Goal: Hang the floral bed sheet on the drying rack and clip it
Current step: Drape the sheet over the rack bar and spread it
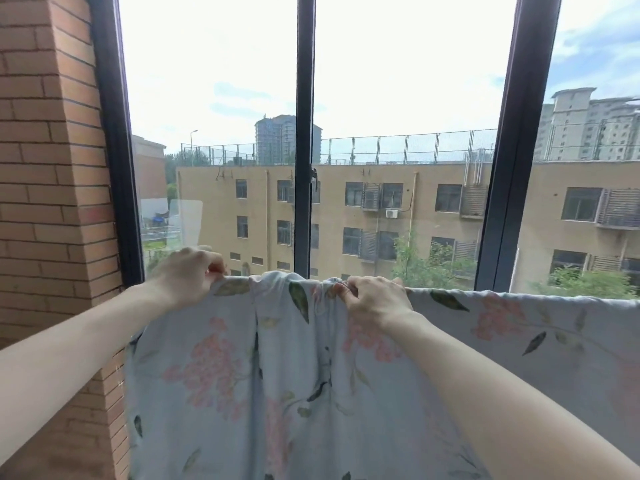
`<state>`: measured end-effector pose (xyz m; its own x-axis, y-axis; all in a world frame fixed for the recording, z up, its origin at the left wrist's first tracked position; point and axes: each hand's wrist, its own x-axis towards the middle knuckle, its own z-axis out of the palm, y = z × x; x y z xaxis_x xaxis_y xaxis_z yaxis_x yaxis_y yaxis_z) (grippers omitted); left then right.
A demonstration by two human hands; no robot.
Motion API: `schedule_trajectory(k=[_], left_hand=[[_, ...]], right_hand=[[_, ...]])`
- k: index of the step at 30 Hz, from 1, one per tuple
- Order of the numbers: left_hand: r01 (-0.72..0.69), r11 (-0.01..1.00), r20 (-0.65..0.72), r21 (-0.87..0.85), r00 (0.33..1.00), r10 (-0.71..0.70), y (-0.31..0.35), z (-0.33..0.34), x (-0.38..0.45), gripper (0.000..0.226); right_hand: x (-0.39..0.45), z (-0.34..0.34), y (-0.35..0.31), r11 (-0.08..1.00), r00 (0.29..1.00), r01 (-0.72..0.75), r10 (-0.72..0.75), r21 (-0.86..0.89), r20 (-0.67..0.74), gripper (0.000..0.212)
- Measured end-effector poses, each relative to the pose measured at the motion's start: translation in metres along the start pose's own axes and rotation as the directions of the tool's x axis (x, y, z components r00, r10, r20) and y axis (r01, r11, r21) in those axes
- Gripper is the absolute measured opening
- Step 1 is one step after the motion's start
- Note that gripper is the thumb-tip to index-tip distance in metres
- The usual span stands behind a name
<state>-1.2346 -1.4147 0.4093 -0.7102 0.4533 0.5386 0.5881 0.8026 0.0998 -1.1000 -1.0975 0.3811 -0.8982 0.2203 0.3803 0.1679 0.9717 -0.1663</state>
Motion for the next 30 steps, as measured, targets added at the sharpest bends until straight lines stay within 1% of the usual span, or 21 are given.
schedule_trajectory(k=[2, 4, 6, 8, 10, 12, 13, 15, 16, 17, 18, 19, 20, 21, 22, 24, 25, 26, 27, 28, 30], left_hand=[[-0.015, 0.996, 0.027, 0.09, 1.0, 0.013, 0.005, 0.001, 0.006, 0.014], [-0.034, 0.979, 0.082, 0.2, 0.996, 0.018, 0.007, 0.0, 0.014, 0.011], [-0.071, 0.947, 0.125, 0.314, 0.992, 0.033, 0.008, -0.003, 0.022, 0.011], [-0.051, 0.928, 0.09, 0.37, 0.996, 0.019, 0.005, -0.014, 0.035, 0.014], [0.049, 0.933, -0.018, 0.357, 0.999, -0.046, -0.007, -0.032, 0.053, 0.016], [0.19, 0.935, -0.146, 0.3, 0.978, -0.152, -0.026, -0.049, 0.074, 0.015], [0.257, 0.934, -0.205, 0.249, 0.956, -0.209, -0.037, -0.055, 0.085, 0.014], [0.394, 0.905, -0.299, 0.159, 0.893, -0.336, -0.056, -0.058, 0.099, 0.012], [0.453, 0.88, -0.309, 0.141, 0.865, -0.395, -0.066, -0.051, 0.104, 0.014], [0.491, 0.862, -0.285, 0.126, 0.85, -0.443, -0.072, -0.042, 0.106, 0.018], [0.51, 0.85, -0.21, 0.135, 0.853, -0.478, -0.071, -0.03, 0.105, 0.022], [0.499, 0.851, -0.089, 0.162, 0.866, -0.491, -0.065, -0.017, 0.1, 0.027], [0.458, 0.874, 0.04, 0.162, 0.882, -0.469, -0.054, -0.008, 0.094, 0.03], [0.408, 0.905, 0.151, 0.12, 0.894, -0.423, -0.039, -0.003, 0.086, 0.027], [0.353, 0.935, 0.214, 0.041, 0.911, -0.354, -0.023, -0.001, 0.079, 0.02], [0.25, 0.947, 0.24, -0.202, 0.95, -0.199, 0.008, 0.001, 0.065, 0.013], [0.192, 0.936, 0.237, -0.295, 0.964, -0.123, 0.026, -0.002, 0.054, 0.015], [0.137, 0.931, 0.238, -0.337, 0.97, -0.057, 0.04, -0.003, 0.044, 0.019], [0.084, 0.933, 0.239, -0.349, 0.971, 0.001, 0.049, -0.004, 0.035, 0.02], [0.042, 0.951, 0.249, -0.307, 0.968, 0.038, 0.054, -0.001, 0.028, 0.019], [-0.003, 0.974, 0.24, -0.225, 0.969, 0.059, 0.049, 0.004, 0.018, 0.017]], right_hand=[[-0.001, -0.001, -0.002, 1.0, 1.0, -0.006, 0.006, 0.016, 0.004, 0.038], [-0.002, -0.004, -0.002, 0.999, 1.0, -0.008, 0.007, 0.036, 0.003, 0.045], [-0.003, -0.005, 0.0, 0.999, 1.0, -0.01, 0.009, 0.047, 0.005, 0.046], [-0.002, -0.005, 0.003, 0.999, 1.0, -0.013, 0.013, 0.044, 0.009, 0.041], [0.001, -0.005, 0.007, 0.999, 1.0, -0.021, 0.02, 0.043, 0.02, 0.046], [0.003, -0.004, 0.01, 0.999, 1.0, -0.024, 0.023, 0.036, 0.008, 0.054], [0.004, -0.003, 0.01, 0.999, 1.0, -0.021, 0.021, 0.027, 0.004, 0.056], [0.005, -0.001, 0.01, 1.0, 1.0, -0.011, 0.011, 0.011, -0.006, 0.057], [0.006, 0.001, 0.009, 1.0, 1.0, -0.006, 0.006, 0.008, -0.007, 0.057], [0.008, 0.002, 0.007, 1.0, 1.0, -0.005, 0.005, 0.01, -0.005, 0.057], [0.01, 0.003, 0.006, 1.0, 1.0, -0.007, 0.007, 0.017, -0.004, 0.056], [0.011, 0.002, 0.006, 1.0, 1.0, -0.011, 0.011, 0.022, 0.0, 0.055], [0.012, 0.001, 0.007, 0.999, 1.0, -0.018, 0.018, 0.028, 0.003, 0.054], [0.012, -0.001, 0.008, 0.999, 1.0, -0.026, 0.026, 0.038, 0.005, 0.054], [0.012, -0.003, 0.009, 0.998, 0.999, -0.039, 0.039, 0.05, 0.01, 0.053], [0.012, -0.006, 0.012, 0.996, 0.998, -0.061, 0.06, 0.069, 0.017, 0.052], [0.013, -0.008, 0.014, 0.995, 0.997, -0.07, 0.069, 0.072, 0.019, 0.052], [0.013, -0.009, 0.014, 0.995, 0.997, -0.075, 0.074, 0.071, 0.019, 0.052], [0.015, -0.012, 0.014, 0.995, 0.997, -0.078, 0.078, 0.062, 0.014, 0.052], [0.015, -0.013, 0.014, 0.995, 0.996, -0.085, 0.084, 0.049, 0.018, 0.051], [0.015, -0.02, 0.013, 0.995, 0.995, -0.085, 0.081, 0.048, 0.064, 0.05]])
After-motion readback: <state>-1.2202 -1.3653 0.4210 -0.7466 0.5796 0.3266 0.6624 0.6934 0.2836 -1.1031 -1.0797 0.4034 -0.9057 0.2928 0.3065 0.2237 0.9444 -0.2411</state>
